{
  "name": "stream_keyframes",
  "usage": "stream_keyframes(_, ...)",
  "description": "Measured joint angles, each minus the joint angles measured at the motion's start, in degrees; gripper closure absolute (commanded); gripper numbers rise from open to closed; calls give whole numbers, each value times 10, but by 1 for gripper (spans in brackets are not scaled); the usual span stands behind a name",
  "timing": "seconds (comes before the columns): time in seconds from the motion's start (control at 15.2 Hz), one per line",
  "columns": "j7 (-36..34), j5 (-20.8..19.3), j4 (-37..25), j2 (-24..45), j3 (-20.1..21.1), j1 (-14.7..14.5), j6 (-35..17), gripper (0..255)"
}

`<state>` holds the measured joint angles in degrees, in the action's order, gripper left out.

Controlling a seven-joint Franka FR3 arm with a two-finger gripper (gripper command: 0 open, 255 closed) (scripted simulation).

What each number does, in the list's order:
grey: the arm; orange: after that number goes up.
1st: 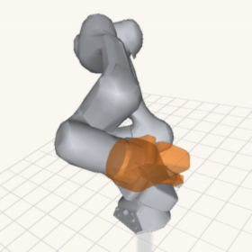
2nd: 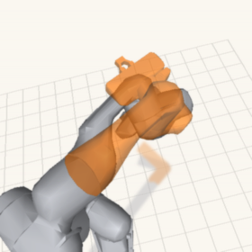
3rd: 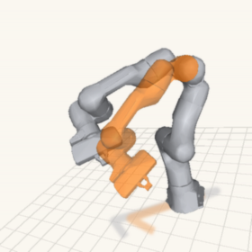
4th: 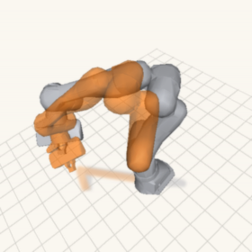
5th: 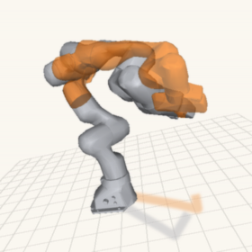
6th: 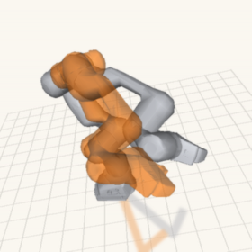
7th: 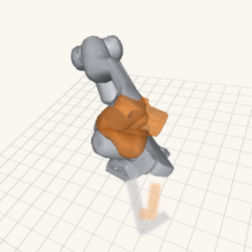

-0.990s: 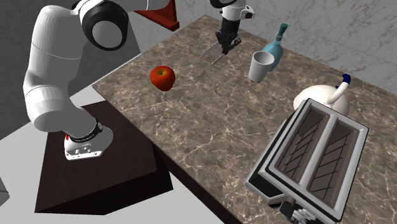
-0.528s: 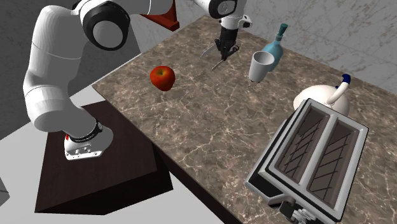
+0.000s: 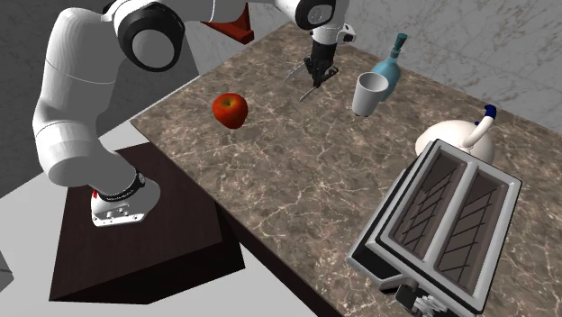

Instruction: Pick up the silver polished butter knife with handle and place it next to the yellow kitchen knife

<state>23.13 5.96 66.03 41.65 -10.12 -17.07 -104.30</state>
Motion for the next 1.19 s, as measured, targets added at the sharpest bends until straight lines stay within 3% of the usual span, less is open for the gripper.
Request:
stream_keyframes(0.07,0,0,0,0,0,0,0,0)
stream_keyframes(0.46,0,0,0,0,0,0,0,0)
stream_keyframes(0.59,-2,-1,-16,-5,0,0,20,0)
stream_keyframes(0.73,-1,0,-73,8,0,6,63,0)
stream_keyframes(1.19,-3,-1,-79,3,0,5,75,0)
